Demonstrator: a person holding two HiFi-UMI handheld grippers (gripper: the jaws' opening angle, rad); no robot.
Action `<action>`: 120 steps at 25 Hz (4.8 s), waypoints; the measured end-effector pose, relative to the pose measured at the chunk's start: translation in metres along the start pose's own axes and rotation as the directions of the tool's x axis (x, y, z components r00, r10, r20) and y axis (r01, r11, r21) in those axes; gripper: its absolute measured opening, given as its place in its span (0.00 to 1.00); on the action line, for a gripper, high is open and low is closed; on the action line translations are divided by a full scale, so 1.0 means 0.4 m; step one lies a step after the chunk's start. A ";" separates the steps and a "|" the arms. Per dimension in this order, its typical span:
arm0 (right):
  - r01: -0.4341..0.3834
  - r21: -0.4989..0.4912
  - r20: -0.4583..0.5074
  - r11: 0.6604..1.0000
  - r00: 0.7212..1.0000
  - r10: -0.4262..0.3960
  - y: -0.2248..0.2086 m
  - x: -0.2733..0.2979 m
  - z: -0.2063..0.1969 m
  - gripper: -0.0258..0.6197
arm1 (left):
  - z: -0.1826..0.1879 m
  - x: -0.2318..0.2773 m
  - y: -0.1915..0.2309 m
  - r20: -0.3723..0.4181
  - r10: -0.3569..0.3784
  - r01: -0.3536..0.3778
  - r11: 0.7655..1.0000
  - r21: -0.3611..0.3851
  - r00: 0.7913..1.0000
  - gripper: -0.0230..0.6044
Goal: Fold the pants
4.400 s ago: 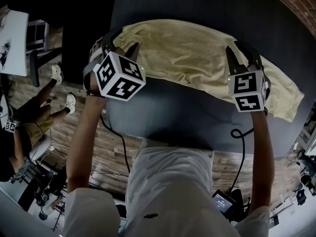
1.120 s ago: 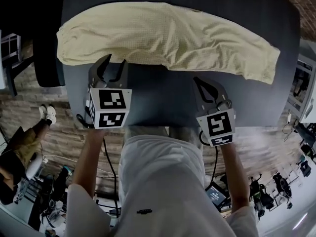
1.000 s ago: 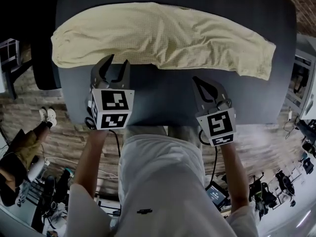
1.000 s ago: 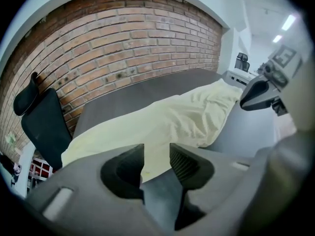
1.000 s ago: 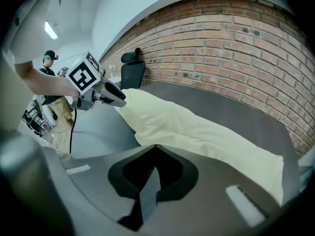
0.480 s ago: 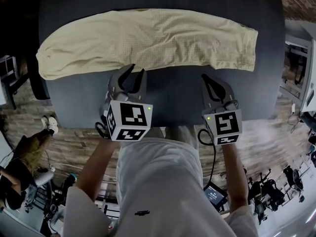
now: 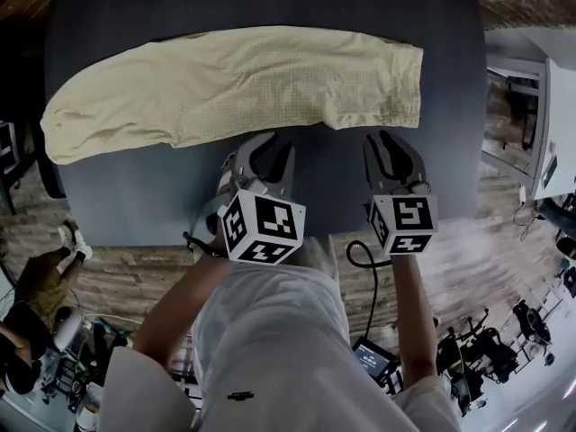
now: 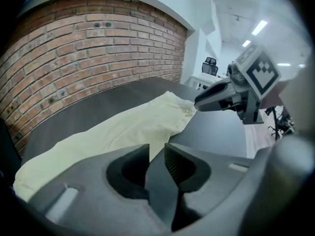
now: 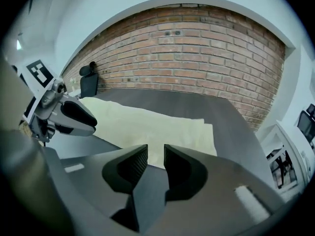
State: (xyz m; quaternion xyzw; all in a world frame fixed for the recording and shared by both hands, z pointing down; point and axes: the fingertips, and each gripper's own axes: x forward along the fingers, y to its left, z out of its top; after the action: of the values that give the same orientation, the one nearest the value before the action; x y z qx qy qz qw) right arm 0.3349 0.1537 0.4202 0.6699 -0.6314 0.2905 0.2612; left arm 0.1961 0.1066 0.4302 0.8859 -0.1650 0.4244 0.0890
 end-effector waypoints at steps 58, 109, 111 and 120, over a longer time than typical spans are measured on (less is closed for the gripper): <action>0.167 0.247 -0.034 0.955 0.986 -0.163 -0.357 -0.044 0.021 0.11 | 0.079 0.150 -0.102 -0.050 0.016 -0.019 0.997 -0.072 0.999 0.20; -0.231 -0.007 -0.067 0.973 0.971 0.230 0.283 0.151 0.131 0.20 | -0.048 -0.031 0.122 0.020 -0.019 0.023 0.973 -0.231 1.000 0.20; -0.237 0.003 -0.064 0.972 0.970 0.236 0.238 0.143 0.131 0.21 | -0.023 -0.019 0.075 0.033 -0.061 0.067 0.975 -0.212 0.998 0.20; -0.263 0.008 -0.087 0.965 0.961 0.263 0.037 0.145 0.135 0.27 | 0.091 0.076 -0.124 0.036 -0.139 0.143 0.980 -0.136 0.990 0.30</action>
State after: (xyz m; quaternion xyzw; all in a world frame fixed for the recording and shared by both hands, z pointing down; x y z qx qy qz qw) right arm 0.3253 0.0737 0.4242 0.5662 -0.7034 0.3503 0.2489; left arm 0.2584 0.1355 0.4303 0.8926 -0.1319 0.3929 0.1776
